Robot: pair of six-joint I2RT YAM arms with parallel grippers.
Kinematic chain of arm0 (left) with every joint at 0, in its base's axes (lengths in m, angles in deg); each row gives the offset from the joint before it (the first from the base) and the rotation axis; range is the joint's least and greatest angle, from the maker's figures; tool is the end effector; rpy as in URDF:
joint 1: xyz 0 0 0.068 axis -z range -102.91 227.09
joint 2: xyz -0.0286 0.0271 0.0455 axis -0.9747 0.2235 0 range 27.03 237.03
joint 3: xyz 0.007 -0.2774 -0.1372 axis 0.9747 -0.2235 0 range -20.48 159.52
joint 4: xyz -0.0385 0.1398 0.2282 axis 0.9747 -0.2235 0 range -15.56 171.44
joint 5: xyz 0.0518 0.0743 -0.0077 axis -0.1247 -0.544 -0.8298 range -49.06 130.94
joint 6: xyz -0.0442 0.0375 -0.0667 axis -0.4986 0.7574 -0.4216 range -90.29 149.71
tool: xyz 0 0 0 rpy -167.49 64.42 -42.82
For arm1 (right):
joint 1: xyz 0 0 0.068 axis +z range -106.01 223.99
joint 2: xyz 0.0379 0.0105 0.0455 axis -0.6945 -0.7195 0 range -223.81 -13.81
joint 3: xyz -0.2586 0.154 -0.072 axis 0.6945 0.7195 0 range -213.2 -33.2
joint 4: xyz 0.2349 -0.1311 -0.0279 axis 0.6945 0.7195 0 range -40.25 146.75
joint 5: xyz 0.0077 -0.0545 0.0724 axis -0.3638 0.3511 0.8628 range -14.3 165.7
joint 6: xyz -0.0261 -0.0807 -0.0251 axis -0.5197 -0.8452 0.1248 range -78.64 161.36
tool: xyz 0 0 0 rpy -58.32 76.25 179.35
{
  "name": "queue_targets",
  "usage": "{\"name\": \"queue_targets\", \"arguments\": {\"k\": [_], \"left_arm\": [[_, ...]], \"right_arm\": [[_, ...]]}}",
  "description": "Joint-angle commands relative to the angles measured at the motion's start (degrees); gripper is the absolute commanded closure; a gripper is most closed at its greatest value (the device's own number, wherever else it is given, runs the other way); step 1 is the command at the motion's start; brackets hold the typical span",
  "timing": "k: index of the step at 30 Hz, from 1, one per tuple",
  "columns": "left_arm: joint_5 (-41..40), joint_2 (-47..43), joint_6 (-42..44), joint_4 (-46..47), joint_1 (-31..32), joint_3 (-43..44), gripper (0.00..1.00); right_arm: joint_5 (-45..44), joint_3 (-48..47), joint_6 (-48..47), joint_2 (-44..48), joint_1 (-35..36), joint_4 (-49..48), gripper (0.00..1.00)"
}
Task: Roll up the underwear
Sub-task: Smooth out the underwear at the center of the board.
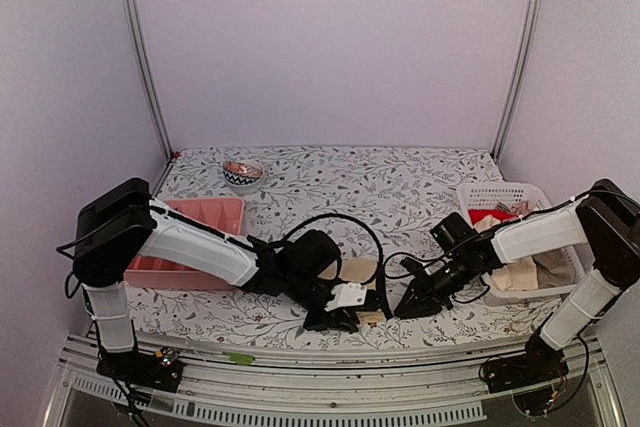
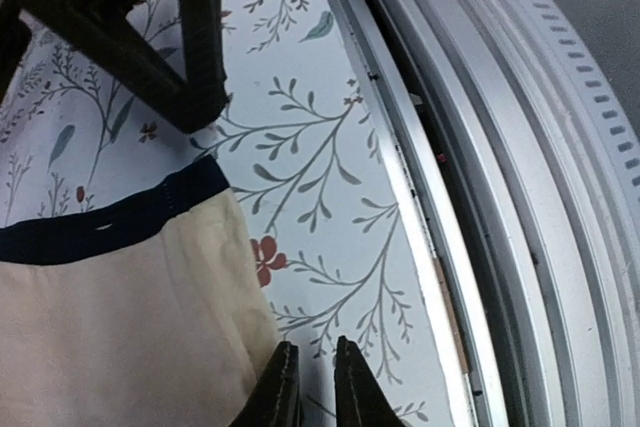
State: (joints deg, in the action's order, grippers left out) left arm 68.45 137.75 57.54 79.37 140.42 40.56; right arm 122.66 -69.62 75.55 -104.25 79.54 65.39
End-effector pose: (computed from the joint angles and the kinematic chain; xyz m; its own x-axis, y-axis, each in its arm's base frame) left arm 0.1588 -0.3971 0.1278 0.1184 0.6870 -0.7170 0.9789 -0.2016 -0.0316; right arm 0.1821 0.2008 0.1248 -0.9702 -0.2218 0.0975 -0.0706 0.6435 0.7622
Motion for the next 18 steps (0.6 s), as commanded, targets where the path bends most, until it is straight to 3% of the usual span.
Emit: {"name": "queue_targets", "arguments": {"k": [1,4,9,13,18], "left_arm": [[-2.14,0.79,0.86,2.59,2.69,-1.87,0.86],[-2.85,1.12,0.5,1.62,2.74,-1.77,0.85],[-1.86,-6.93,0.44,2.93,1.84,-6.17,0.8],[-3.11,-10.7,0.09,2.74,0.8,-8.44,0.72],[-6.27,-10.36,0.34,3.89,-0.32,-8.72,0.66]], "right_arm": [[2.81,1.46,2.55,-1.69,-0.22,-5.13,0.84],[2.82,0.63,2.98,-0.82,-0.21,-5.28,0.82],[2.46,-3.23,2.17,0.28,-0.21,-2.82,0.81],[2.81,-3.99,3.62,-1.1,-0.22,-2.24,0.69],[2.59,-4.62,5.26,-3.83,-0.17,-2.84,0.7]]}}
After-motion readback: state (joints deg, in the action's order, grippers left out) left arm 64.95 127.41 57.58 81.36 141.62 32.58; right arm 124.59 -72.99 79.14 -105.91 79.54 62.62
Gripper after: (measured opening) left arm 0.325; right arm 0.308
